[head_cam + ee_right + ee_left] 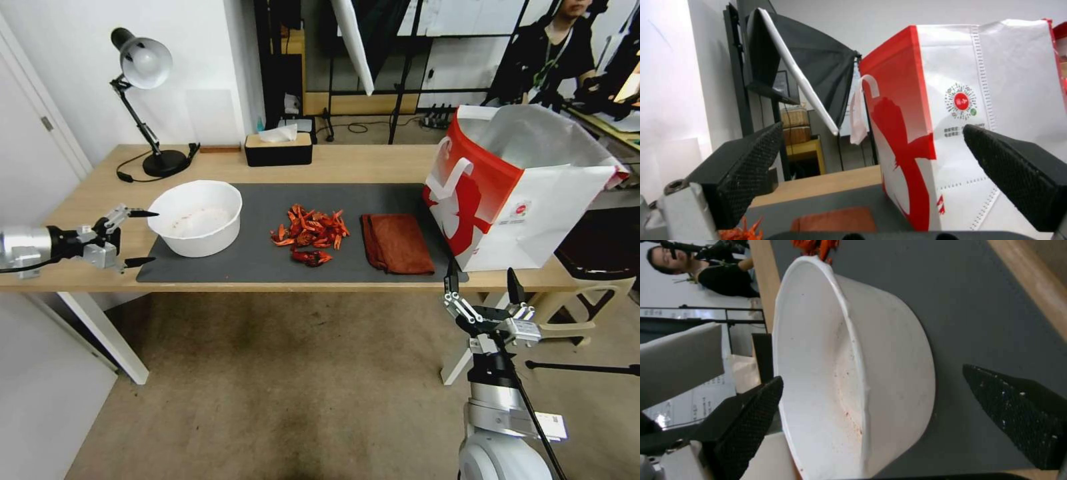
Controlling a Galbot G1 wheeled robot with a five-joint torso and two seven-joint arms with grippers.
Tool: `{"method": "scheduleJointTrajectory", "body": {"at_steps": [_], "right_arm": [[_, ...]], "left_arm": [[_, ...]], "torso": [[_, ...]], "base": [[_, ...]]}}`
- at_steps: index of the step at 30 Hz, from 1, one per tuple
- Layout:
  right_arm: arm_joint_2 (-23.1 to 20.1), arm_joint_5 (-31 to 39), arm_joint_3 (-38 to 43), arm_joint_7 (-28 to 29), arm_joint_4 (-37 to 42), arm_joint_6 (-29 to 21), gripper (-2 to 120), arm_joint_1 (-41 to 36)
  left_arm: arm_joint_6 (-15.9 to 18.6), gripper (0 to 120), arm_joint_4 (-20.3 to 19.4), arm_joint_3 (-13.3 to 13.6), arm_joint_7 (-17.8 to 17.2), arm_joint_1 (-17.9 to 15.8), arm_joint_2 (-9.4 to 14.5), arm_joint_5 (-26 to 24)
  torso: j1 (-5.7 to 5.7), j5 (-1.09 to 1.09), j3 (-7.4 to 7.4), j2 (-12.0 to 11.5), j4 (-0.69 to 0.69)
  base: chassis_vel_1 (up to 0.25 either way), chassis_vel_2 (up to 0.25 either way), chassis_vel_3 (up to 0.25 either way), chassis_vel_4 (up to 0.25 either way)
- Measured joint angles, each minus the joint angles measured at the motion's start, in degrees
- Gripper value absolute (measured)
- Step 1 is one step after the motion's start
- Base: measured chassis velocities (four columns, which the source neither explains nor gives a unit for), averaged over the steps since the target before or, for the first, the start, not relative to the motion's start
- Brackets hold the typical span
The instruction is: Sweep shrimp from table into container with towel, then put container into takeout bag.
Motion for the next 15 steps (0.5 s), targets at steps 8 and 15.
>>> {"method": "scheduleJointTrajectory", "body": {"at_steps": [8,15], "right_arm": [[0.40,0.49,0.07,0.02,0.09,-0.14,100,0.35],[0.76,0.80,-0.04,0.04,0.08,-0.23,100,0.66]], "left_arm": [[0.04,100,3.67,10.74,5.50,-12.82,-1.77,2.39],[0.05,100,5.66,13.05,12.54,-19.03,-3.10,3.42]], "torso": [[0.00,0.00,0.00,0.00,0.00],[0.00,0.00,0.00,0.00,0.01]], "base": [[0.000,0.000,0.000,0.000],[0.000,0.000,0.000,0.000]]}}
